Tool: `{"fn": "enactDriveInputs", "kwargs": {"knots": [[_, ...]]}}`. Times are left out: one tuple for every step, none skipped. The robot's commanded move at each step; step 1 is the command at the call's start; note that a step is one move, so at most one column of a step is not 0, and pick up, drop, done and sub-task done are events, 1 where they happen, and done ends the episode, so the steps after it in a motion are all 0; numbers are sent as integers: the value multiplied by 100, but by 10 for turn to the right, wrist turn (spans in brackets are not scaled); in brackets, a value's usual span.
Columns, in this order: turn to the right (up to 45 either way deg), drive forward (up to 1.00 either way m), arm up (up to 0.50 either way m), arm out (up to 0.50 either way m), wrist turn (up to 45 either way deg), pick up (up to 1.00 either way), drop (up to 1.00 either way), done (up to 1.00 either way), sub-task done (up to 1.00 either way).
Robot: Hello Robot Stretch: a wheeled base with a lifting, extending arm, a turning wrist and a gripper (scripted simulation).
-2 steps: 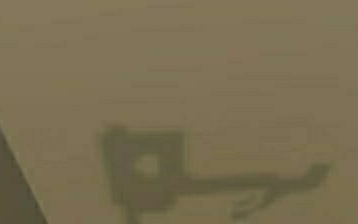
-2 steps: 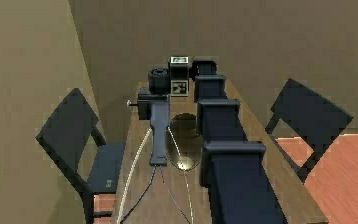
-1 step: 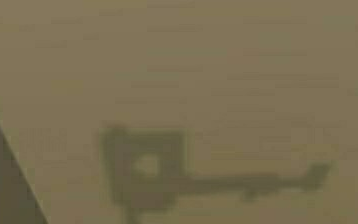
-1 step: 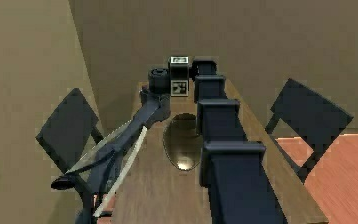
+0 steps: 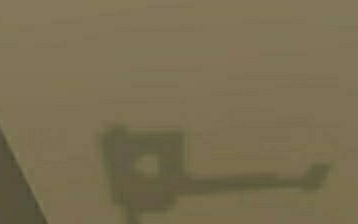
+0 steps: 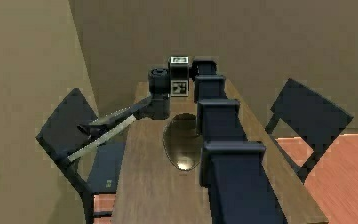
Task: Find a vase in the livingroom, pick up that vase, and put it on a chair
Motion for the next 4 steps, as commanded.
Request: {"fn": "enactDriveInputs", "kwargs": {"knots": [[0, 0, 0, 0, 450, 0, 0, 0, 0], [0, 0, 0, 0, 450, 0, 0, 0, 0], [0, 0, 0, 0, 90, 0, 0, 0, 0], [0, 0, -28, 0, 0, 0, 0, 0, 0]]}}
